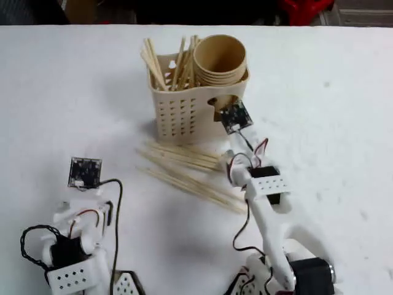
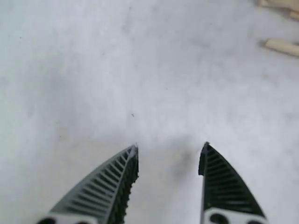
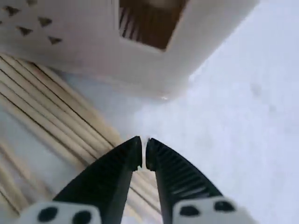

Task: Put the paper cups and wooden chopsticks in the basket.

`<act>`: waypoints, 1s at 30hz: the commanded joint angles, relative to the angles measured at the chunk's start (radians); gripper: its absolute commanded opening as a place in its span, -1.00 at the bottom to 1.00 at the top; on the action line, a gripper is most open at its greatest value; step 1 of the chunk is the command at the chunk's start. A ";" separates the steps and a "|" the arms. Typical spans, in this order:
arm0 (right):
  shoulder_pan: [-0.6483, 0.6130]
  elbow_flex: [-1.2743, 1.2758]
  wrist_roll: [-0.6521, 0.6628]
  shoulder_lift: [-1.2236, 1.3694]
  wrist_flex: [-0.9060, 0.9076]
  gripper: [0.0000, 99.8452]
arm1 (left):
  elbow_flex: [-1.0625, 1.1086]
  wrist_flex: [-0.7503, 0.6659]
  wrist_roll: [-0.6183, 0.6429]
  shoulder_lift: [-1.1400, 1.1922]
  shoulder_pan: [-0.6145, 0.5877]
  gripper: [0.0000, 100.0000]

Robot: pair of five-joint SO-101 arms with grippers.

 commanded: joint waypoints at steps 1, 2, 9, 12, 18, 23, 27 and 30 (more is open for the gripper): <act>-0.048 -0.009 -0.008 0.021 -0.111 -0.95 | -0.003 0.002 -0.003 -0.004 -0.005 -0.56; -0.062 -0.009 -0.008 0.038 -0.140 -0.95 | -0.003 0.002 -0.003 -0.004 -0.005 -0.56; -0.101 -0.009 0.000 0.186 -0.294 -0.95 | -0.003 0.002 -0.003 -0.004 -0.005 -0.56; -0.099 -0.009 0.000 0.226 -0.306 -0.95 | -0.003 0.002 -0.003 -0.004 -0.005 -0.56; -0.101 -0.014 0.002 0.203 -0.242 -0.95 | -0.003 0.002 -0.003 -0.004 -0.005 -0.56; -0.102 -0.087 0.002 0.206 -0.042 -0.95 | -0.003 0.002 -0.003 -0.004 -0.005 -0.56; -0.104 -0.106 0.002 0.203 0.062 -0.95 | -0.003 0.002 -0.003 -0.004 -0.005 -0.56; -0.114 -0.106 0.002 0.199 0.096 -0.95 | -0.003 0.002 -0.003 -0.004 -0.005 -0.56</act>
